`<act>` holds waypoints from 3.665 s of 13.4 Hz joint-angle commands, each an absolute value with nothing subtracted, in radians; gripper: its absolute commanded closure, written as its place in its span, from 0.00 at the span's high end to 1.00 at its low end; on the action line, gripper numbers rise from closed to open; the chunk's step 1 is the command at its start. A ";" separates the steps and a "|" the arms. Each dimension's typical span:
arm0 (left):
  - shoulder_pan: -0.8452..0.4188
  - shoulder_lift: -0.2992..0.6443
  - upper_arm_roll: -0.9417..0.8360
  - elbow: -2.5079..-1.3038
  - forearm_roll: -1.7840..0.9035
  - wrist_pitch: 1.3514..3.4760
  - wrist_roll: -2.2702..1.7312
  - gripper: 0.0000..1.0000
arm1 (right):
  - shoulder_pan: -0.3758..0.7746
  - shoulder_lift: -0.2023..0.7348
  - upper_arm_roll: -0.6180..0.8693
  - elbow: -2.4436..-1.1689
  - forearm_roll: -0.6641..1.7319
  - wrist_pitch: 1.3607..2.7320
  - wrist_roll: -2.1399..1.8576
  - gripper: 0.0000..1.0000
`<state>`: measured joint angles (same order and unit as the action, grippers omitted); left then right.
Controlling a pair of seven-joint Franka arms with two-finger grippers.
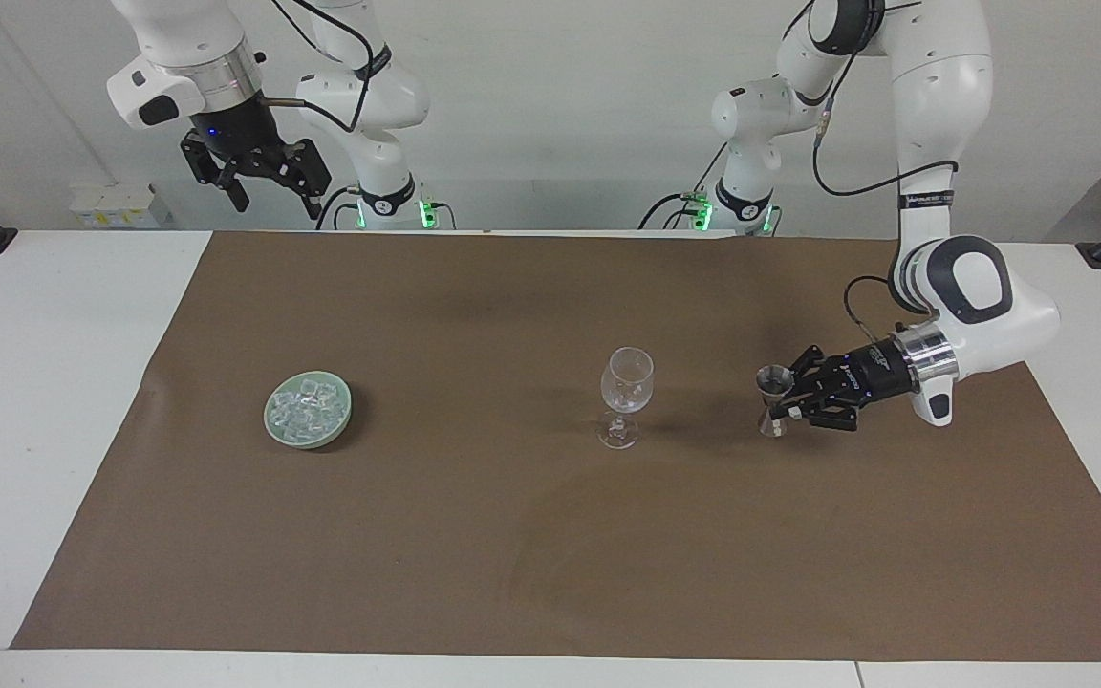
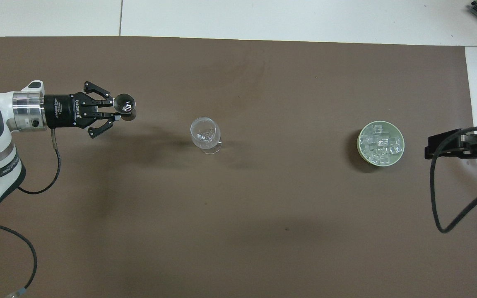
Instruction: Pour wine and add ice with both arms
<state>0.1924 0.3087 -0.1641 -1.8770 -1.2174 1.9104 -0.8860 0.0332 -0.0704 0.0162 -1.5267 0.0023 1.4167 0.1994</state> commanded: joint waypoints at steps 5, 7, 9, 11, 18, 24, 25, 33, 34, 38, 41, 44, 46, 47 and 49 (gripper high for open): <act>0.123 0.092 -0.149 -2.103 -1.316 2.109 -0.902 0.00 | 0.035 -0.092 0.015 -1.549 -0.009 1.417 0.179 1.00; 0.081 0.060 -0.149 -2.143 -1.351 2.186 -0.907 0.00 | 0.035 -0.091 0.015 -1.549 -0.009 1.417 0.181 1.00; 0.054 0.037 -0.149 -2.169 -1.382 2.247 -0.917 0.00 | 0.035 -0.091 0.015 -1.551 -0.009 1.419 0.181 1.00; 0.017 0.014 -0.150 -2.180 -1.390 2.307 -0.949 0.00 | 0.035 -0.091 0.015 -1.549 -0.011 1.417 0.181 1.00; -0.100 -0.023 -0.150 -2.232 -1.494 2.515 -0.954 0.00 | 0.035 -0.091 0.015 -1.549 -0.011 1.417 0.181 1.00; -0.195 -0.043 -0.150 -2.241 -1.522 2.664 -0.962 0.00 | 0.035 -0.091 0.015 -1.551 -0.009 1.419 0.179 1.00; -0.204 -0.043 -0.150 -2.241 -1.522 2.675 -0.963 0.00 | 0.035 -0.091 0.015 -1.549 -0.009 1.417 0.181 1.00; -0.268 -0.051 -0.147 -2.253 -1.522 2.757 -0.951 0.00 | 0.035 -0.091 0.015 -1.549 -0.011 1.419 0.179 1.00; -0.268 -0.049 -0.149 -2.253 -1.522 2.770 -0.948 0.00 | 0.035 -0.091 0.015 -1.549 -0.011 1.419 0.179 1.00; -0.324 -0.040 -0.149 -2.244 -1.522 2.855 -0.943 0.00 | 0.035 -0.091 0.015 -1.551 -0.009 1.417 0.179 1.00; -0.341 -0.037 -0.147 -2.244 -1.522 2.878 -0.919 0.00 | 0.035 -0.092 0.015 -1.551 -0.009 1.419 0.181 1.00; -0.341 -0.035 -0.147 -2.244 -1.522 2.888 -0.879 0.00 | 0.035 -0.091 0.015 -1.551 -0.009 1.419 0.179 1.00; -0.341 -0.034 -0.147 -2.243 -1.522 2.890 -0.876 0.00 | 0.035 -0.091 0.015 -1.551 -0.009 1.417 0.179 1.00; -0.342 -0.032 -0.147 -2.241 -1.522 2.895 -0.867 0.00 | 0.035 -0.092 0.015 -1.549 -0.009 1.419 0.181 1.00; -0.342 -0.028 -0.149 -2.235 -1.522 2.918 -0.836 0.00 | 0.035 -0.091 0.015 -1.549 -0.011 1.419 0.179 1.00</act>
<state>-0.3183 -0.0150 -0.1630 -2.2242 -1.4986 2.8850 -0.8787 0.0332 -0.0704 0.0162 -1.5267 0.0023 1.4167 0.1994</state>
